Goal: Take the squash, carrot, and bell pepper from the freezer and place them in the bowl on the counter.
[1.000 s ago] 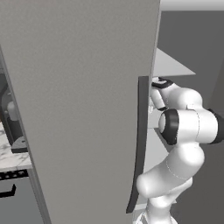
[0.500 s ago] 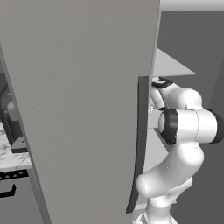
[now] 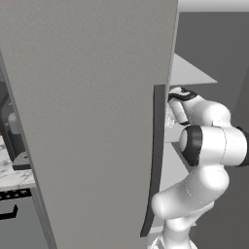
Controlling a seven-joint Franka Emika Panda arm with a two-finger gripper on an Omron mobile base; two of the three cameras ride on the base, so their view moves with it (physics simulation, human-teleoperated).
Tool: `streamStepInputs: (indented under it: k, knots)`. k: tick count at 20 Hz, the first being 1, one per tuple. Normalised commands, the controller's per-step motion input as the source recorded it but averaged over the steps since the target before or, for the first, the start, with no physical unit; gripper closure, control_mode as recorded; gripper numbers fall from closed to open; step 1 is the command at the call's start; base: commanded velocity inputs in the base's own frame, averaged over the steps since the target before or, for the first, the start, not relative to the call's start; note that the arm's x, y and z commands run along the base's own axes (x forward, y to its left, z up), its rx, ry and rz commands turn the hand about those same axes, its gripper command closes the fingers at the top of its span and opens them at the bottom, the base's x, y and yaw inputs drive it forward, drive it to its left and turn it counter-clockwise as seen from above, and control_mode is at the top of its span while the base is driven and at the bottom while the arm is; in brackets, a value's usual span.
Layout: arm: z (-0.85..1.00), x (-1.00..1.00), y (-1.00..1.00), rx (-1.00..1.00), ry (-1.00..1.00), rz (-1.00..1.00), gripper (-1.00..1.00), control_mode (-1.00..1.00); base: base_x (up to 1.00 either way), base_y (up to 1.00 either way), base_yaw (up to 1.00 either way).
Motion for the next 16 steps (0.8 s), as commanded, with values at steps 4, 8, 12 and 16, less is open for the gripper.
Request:
streamStepInputs:
  k: [4,8,12,16]
  knots:
    - [0.02,-0.09,-0.03,0.00,0.00,-0.20,1.00,-1.00,0.00,0.00,0.00]
    - [0.04,-0.05,0.00,0.00,0.00,-0.22,1.00,-1.00,0.00,0.00,0.00]
    - [0.03,-0.08,-0.03,0.00,0.00,-0.22,1.00,-1.00,0.00,0.00,0.00]
    - [0.04,-0.07,-0.05,0.00,0.01,-0.23,1.00,-1.00,0.00,0.00,0.00]
